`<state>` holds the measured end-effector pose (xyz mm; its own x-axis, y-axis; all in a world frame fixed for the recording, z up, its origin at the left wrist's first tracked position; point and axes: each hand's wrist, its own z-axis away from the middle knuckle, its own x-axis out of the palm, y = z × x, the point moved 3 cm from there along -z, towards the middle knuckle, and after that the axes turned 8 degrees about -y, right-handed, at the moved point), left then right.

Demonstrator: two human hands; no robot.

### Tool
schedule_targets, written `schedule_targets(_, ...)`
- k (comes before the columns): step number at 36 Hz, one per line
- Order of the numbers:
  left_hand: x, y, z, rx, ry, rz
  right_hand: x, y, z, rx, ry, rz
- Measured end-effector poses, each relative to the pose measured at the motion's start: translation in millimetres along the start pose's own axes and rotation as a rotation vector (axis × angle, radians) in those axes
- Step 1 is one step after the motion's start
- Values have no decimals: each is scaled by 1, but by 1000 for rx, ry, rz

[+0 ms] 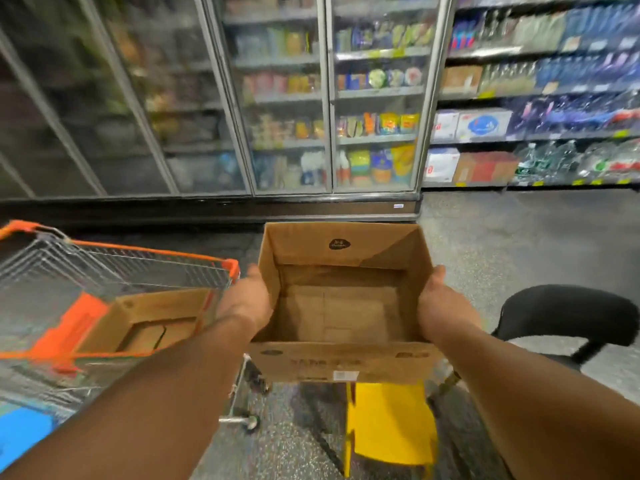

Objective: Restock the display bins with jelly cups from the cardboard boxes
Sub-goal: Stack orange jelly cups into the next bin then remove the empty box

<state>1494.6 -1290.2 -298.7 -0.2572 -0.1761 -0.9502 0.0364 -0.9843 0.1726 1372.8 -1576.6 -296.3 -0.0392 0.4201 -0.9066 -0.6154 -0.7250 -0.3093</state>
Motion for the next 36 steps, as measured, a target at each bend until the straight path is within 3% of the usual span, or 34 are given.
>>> schedule_targets(8, -181, -122, 31, 51, 257, 40, -72, -163, 102, -137, 207, 19)
schedule_targets(15, -267, -265, 36, 51, 381, 35, -56, -302, 174, -211, 285, 31)
schedule_targets(27, -276, -423, -64, -5, 374, 56, 38, -468, 146, -316, 194, 83)
schedule_targets(36, -238, -489, -184, -63, 191, 20, 132, -544, 77, -280, 44, -28)
